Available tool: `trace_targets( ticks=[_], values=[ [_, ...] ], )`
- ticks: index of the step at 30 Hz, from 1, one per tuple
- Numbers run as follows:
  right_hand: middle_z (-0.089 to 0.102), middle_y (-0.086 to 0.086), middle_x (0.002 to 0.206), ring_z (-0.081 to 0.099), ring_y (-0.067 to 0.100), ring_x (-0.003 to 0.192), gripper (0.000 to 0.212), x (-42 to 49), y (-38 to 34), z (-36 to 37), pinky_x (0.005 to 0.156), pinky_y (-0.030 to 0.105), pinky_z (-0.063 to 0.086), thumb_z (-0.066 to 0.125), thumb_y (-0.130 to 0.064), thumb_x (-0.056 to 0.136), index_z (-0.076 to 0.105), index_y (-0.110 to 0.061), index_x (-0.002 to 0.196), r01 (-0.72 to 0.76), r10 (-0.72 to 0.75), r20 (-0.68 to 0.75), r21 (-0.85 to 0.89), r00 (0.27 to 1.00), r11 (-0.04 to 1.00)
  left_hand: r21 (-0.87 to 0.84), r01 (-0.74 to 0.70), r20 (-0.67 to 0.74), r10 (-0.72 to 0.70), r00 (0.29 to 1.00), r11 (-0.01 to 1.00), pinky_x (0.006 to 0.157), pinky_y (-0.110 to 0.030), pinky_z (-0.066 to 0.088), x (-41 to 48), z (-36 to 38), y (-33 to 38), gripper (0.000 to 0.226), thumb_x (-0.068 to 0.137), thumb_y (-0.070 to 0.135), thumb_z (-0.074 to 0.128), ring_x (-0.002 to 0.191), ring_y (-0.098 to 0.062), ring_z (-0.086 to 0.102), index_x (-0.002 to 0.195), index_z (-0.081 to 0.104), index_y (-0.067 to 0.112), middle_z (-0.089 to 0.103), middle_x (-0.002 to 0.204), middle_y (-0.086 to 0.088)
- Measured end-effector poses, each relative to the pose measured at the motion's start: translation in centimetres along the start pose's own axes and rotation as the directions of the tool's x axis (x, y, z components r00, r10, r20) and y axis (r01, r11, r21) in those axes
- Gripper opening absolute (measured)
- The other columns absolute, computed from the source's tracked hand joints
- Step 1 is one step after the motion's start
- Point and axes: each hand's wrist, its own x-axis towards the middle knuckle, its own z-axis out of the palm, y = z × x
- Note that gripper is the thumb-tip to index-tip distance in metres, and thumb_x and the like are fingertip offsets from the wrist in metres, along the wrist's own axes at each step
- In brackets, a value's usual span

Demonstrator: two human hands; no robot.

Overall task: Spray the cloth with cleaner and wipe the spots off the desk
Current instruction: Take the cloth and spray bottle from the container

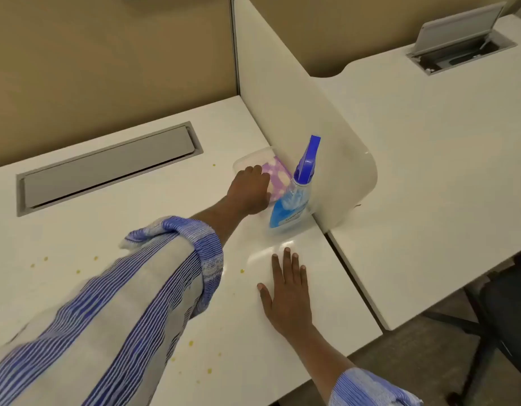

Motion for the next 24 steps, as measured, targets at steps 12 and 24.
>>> trace_targets(
  ticks=[12,24],
  values=[
    [0.002,0.008,0.173,0.0,0.027,0.16,0.076,0.1,0.2,0.2,0.129,0.046,0.008,0.029,-0.06,0.102,0.018,-0.019,0.164,-0.02,0.02,0.011,0.022,1.0,1.0,-0.049,0.351,0.086,-0.346,0.934,0.935,0.094,-0.034,0.048,5.1,2.6,1.3,0.046,0.093,0.032,0.068,0.115,-0.029,0.057,0.128,0.054,0.006,0.056,0.126,-0.014],
    [0.009,0.011,0.173,0.008,0.031,0.159,0.076,0.2,0.3,-0.4,0.127,0.044,0.006,0.034,-0.058,0.1,0.023,-0.017,0.163,-0.005,0.005,0.021,0.022,1.0,1.0,-0.492,0.383,0.132,-0.368,0.92,0.782,0.087,-0.038,0.057,4.6,-0.6,1.3,0.045,0.091,0.044,0.066,0.104,-0.025,0.066,0.122,0.057,0.013,0.066,0.114,-0.005]
  ],
)
